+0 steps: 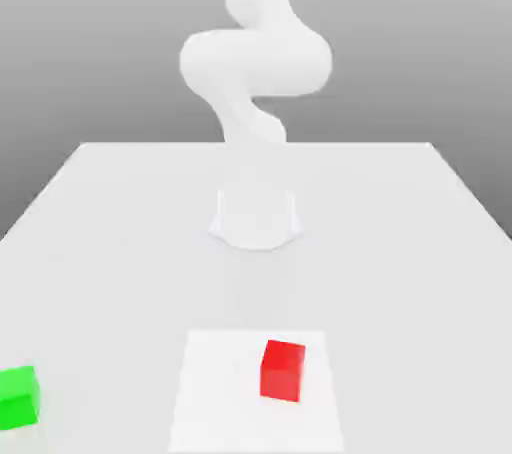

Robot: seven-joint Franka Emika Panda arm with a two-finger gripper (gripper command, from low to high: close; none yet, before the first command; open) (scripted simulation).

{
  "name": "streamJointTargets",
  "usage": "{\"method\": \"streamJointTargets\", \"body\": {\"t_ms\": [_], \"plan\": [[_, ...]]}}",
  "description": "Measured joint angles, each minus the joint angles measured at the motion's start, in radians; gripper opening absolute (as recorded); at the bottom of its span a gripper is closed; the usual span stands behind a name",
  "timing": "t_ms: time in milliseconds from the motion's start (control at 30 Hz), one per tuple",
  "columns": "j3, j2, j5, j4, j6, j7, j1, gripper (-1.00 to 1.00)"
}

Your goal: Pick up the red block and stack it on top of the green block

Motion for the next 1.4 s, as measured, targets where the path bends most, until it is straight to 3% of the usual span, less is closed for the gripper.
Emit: {"method": "streamJointTargets", "body": {"t_ms": [667, 867, 900, 1133, 1400], "plan": [[0.085, 0.733, -0.015, -0.354, 0.402, 0.267, -0.011, 0.00], [0.047, 0.951, -0.067, -0.342, 0.578, 0.316, 0.017, 0.00], [0.040, 0.977, -0.073, -0.339, 0.600, 0.321, 0.023, -1.00], [0.041, 0.979, -0.076, -0.338, 0.603, 0.324, 0.022, -1.00], [0.057, 0.783, -0.005, -0.349, 0.412, 0.217, -0.024, -1.00]]}}
